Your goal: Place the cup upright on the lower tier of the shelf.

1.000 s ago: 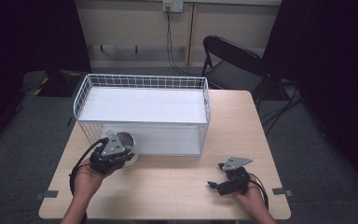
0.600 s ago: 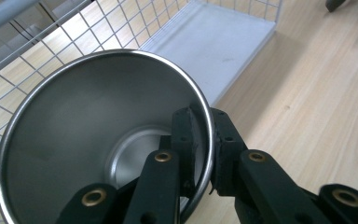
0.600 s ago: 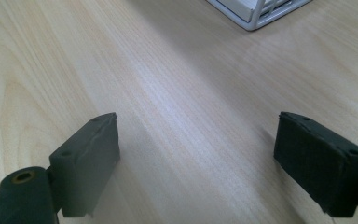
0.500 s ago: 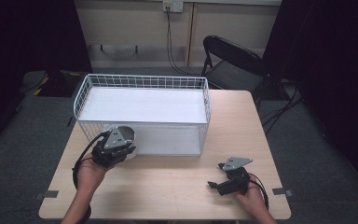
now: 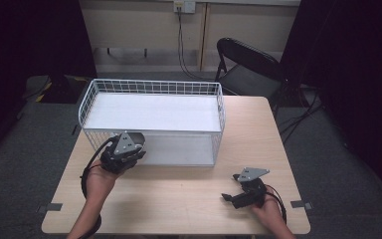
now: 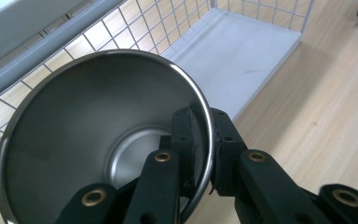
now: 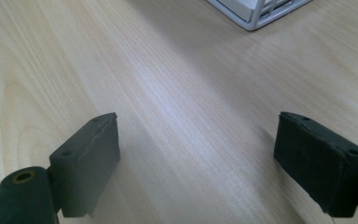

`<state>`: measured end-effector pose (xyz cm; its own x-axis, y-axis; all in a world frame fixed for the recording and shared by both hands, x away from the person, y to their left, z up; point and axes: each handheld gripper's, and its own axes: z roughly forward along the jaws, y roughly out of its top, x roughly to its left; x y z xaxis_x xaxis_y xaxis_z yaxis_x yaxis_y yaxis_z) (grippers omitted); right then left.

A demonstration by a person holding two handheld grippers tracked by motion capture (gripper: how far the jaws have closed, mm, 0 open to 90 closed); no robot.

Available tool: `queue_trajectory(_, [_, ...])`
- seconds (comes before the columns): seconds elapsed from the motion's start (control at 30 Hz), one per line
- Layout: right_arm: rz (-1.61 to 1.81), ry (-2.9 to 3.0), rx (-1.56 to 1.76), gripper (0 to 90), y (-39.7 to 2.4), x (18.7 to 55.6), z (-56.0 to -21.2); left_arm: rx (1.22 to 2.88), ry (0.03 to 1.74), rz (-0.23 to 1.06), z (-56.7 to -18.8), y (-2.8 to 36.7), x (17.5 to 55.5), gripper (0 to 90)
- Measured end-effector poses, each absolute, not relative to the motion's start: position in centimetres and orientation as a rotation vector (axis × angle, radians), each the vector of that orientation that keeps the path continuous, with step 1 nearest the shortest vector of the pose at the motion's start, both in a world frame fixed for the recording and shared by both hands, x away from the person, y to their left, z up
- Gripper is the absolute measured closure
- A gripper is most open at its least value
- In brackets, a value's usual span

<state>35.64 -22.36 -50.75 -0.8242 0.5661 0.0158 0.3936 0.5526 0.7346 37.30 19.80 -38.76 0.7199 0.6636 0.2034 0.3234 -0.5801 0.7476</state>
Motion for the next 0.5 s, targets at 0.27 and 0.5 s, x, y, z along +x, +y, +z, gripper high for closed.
queue_trajectory(0.27, [1.13,2.565,0.807,13.3,-22.36,35.63,-50.75,2.208,0.764,0.632,-39.25,19.76,37.69,82.7])
queue_trajectory(0.5, [1.131,2.566,0.806,13.3,-22.36,35.64,-50.75,2.2,0.782,0.645,-39.41,19.86,38.08,82.7])
